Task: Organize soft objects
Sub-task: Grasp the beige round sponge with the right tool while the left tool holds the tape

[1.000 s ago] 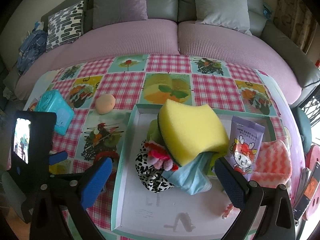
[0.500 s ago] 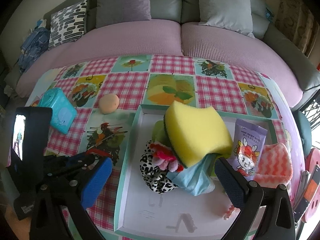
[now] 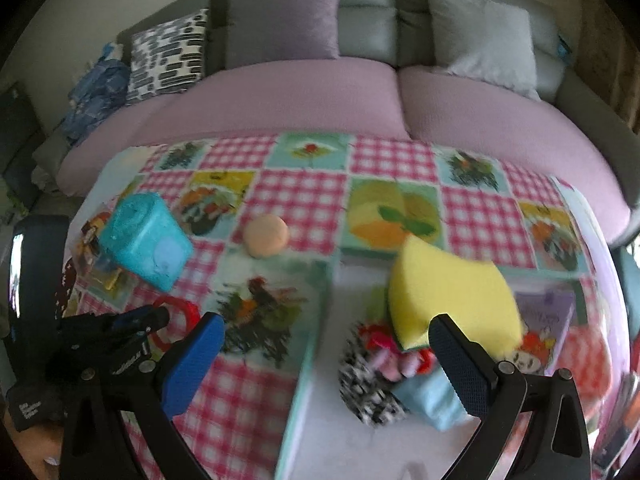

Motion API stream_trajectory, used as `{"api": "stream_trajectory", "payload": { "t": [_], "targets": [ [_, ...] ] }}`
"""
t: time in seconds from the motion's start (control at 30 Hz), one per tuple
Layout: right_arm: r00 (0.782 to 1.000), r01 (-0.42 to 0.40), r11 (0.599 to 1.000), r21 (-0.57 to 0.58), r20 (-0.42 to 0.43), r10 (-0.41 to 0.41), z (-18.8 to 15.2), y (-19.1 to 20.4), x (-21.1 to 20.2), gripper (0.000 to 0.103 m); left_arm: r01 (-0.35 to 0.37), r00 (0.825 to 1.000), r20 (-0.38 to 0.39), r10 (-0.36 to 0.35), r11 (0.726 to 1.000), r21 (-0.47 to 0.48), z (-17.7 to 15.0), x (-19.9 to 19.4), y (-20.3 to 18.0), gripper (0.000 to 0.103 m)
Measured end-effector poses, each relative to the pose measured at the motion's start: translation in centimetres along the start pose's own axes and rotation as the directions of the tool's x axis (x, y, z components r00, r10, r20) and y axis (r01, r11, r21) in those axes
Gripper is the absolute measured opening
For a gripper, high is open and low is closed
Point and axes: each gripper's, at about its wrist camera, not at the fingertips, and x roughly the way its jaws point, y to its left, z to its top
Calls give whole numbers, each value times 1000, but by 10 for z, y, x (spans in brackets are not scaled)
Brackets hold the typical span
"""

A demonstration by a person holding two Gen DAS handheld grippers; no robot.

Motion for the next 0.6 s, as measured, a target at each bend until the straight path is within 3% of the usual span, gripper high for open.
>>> {"api": "stream_trajectory", "payload": {
  "t": [0.23,0.37,0.6],
  "targets": [
    [999,-10,996,-84,-42,7,18,29,41,95,24,1000,1,-24,998,-55,4,-3,29,11],
    [995,-85,991,-100,-57,80,24,44,61,88,24,1000,6,-24,998,-64,4,-5,33,11],
    [994,-64,987,-149,-101,49,32,59,101,81,7,1000,11,-6,997,-78,8,-4,43,11]
  ]
}}
